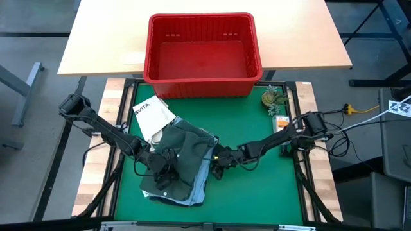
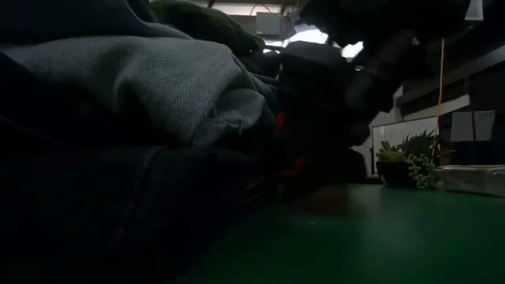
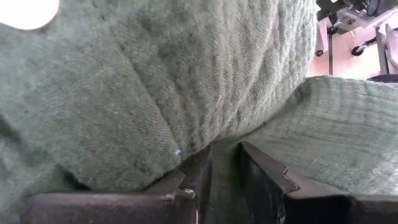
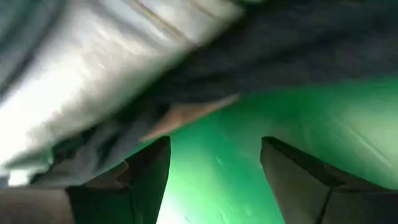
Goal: Fold Laundry from Bin
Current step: Put the stacked clothing into the organizer bin
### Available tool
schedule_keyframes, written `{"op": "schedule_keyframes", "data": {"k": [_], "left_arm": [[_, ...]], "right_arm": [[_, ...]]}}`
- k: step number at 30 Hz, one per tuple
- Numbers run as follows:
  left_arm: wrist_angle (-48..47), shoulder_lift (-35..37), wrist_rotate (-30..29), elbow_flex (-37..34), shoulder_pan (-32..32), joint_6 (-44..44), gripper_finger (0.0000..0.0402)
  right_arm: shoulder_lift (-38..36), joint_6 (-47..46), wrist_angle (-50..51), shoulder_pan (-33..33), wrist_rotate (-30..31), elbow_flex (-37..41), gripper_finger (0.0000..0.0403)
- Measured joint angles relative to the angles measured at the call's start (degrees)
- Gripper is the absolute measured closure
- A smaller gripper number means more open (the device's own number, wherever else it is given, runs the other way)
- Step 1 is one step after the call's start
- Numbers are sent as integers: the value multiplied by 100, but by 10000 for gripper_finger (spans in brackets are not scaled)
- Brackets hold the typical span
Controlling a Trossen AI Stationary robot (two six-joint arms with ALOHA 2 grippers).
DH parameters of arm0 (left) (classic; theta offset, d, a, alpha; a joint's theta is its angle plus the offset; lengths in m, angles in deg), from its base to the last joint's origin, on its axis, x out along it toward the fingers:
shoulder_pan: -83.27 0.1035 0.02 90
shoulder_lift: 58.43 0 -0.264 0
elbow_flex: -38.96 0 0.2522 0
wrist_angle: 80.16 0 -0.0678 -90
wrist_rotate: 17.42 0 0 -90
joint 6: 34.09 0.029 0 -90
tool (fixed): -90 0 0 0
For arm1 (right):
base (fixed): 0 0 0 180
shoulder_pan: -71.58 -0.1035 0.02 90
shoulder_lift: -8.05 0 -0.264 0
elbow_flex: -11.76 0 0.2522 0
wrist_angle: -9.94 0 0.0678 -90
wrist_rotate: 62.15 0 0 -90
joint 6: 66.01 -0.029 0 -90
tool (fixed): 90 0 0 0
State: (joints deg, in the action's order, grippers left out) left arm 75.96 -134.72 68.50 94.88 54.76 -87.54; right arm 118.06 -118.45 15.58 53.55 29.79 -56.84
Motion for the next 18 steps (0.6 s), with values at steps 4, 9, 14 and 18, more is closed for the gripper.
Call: {"op": "schedule_keyframes", "data": {"k": [4,9,14,18], "left_arm": [[23,-2,-2,0,0,0,322],[34,-2,2,-2,0,0,322],[34,-2,5,-2,0,0,322],[30,0,9,-2,-2,-2,322]], "right_arm": [[185,17,80,-47,1,-445,150],[408,36,259,-76,253,-938,150],[709,-25,269,-76,310,-1160,150],[918,-136,216,-75,103,-1321,150]]}}
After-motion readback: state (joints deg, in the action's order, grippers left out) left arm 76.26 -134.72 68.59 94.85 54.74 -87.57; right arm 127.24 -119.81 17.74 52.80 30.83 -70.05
